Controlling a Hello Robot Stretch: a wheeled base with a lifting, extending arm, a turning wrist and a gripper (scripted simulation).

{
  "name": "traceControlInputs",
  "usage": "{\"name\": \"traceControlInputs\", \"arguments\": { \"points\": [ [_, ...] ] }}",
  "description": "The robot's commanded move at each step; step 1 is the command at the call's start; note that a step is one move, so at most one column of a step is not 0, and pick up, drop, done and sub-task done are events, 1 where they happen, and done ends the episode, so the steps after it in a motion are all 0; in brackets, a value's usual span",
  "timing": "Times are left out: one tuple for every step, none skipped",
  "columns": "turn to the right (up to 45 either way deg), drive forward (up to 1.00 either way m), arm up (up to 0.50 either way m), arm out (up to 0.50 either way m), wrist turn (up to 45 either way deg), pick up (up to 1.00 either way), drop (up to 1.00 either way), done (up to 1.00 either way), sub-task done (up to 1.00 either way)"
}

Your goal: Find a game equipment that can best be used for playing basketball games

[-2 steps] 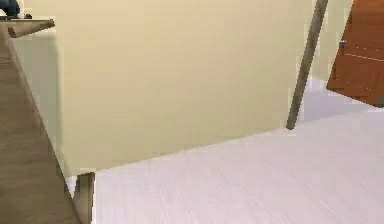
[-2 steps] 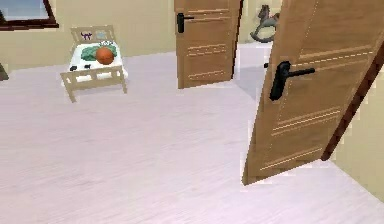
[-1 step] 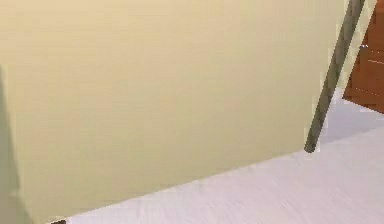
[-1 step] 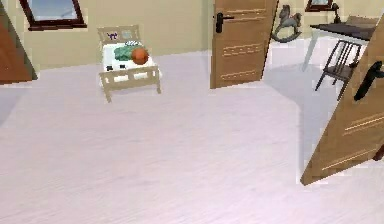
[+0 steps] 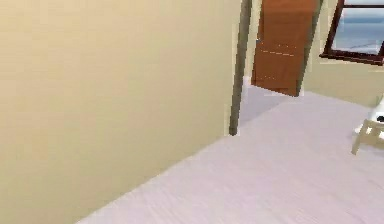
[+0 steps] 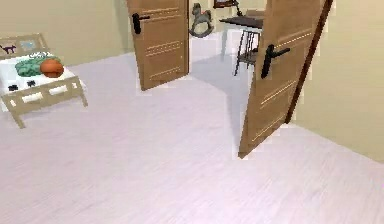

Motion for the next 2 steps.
{"name": "traceControlInputs", "arguments": {
  "points": [
    [0.0, 0.45, 0.0, 0.0, 0.0, 0.0, 0.0, 0.0, 0.0],
    [45.0, 0.0, 0.0, 0.0, 0.0, 0.0, 0.0, 0.0, 0.0]
  ]
}}
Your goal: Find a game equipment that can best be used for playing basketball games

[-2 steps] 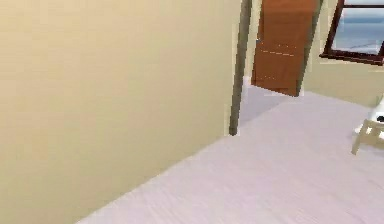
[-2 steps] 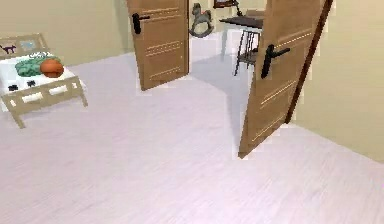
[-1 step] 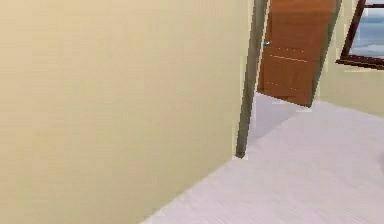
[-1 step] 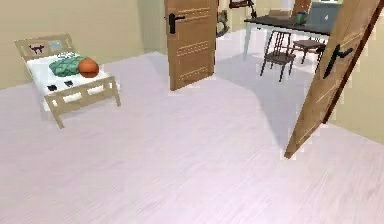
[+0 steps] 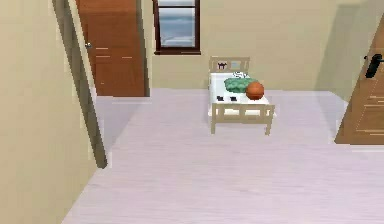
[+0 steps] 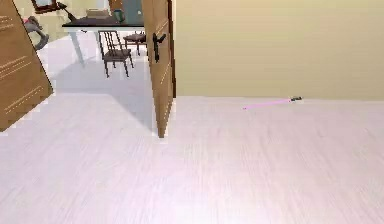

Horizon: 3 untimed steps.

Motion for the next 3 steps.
{"name": "traceControlInputs", "arguments": {
  "points": [
    [30.0, 0.0, 0.0, 0.0, 0.0, 0.0, 0.0, 0.0, 0.0],
    [0.0, 1.0, 0.0, 0.0, 0.0, 0.0, 0.0, 0.0, 0.0],
    [0.0, 0.8, 0.0, 0.0, 0.0, 0.0, 0.0, 0.0, 0.0]
  ]
}}
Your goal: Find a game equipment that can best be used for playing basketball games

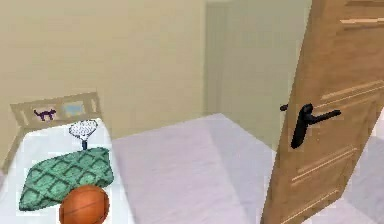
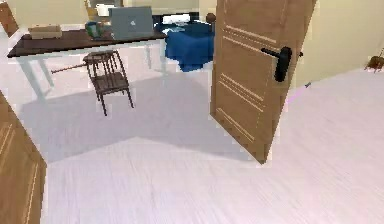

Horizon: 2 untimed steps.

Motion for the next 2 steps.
{"name": "traceControlInputs", "arguments": {
  "points": [
    [-33.0, 0.0, 0.0, 0.0, 0.0, 0.0, 0.0, 0.0, 0.0],
    [0.0, 0.0, 0.0, 0.0, 0.0, 0.0, 0.0, 1.0, 0.0]
  ]
}}
